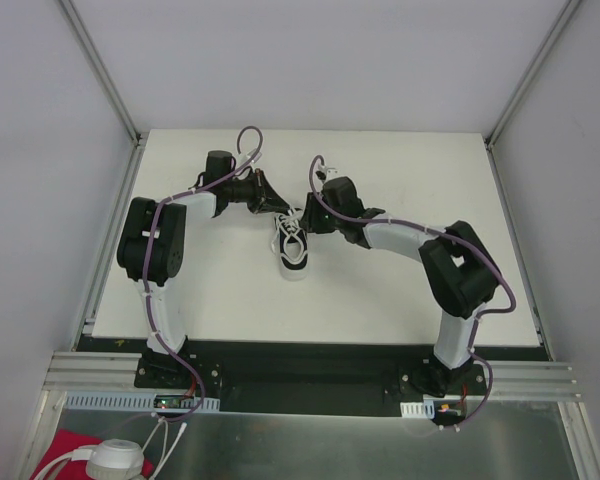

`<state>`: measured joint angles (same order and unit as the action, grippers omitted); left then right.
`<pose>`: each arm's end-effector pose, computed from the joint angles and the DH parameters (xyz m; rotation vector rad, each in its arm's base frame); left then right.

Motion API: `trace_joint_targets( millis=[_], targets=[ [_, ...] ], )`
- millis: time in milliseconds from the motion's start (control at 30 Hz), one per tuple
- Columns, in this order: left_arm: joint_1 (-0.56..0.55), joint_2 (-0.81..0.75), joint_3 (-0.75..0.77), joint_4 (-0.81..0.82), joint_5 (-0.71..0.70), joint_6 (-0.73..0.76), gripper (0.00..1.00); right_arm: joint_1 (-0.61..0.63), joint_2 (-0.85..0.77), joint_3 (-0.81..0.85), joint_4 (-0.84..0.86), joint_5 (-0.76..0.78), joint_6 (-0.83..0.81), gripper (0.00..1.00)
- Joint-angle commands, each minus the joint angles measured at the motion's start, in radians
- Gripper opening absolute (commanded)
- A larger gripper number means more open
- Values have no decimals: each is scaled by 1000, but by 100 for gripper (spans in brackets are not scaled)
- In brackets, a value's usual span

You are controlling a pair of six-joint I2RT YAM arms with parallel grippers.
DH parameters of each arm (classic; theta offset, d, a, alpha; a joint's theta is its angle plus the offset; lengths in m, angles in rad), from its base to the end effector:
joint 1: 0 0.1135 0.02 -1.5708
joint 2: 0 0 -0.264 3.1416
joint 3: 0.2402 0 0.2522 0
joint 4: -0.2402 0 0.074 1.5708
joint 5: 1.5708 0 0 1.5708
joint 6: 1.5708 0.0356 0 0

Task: Tie the shoes
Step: Tie the shoelace on the shoe.

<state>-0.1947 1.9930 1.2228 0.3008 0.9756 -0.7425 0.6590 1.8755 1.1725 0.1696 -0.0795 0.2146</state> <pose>0.4158 -0.1120 0.1843 0.0893 2.1740 -1.5531 0.3297 0.2589 0.1971 -0.5241 2.0970 0.5997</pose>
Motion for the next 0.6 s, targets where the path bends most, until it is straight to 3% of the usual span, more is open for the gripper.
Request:
trace_joint_targets(
  millis=[0,567],
  targets=[
    [1,-53,18,26,14,15,0,2,-95,1,31,4,-29,39],
    [1,-45,18,27,31,15,0,-12,-111,58,27,17,-23,46]
  ],
)
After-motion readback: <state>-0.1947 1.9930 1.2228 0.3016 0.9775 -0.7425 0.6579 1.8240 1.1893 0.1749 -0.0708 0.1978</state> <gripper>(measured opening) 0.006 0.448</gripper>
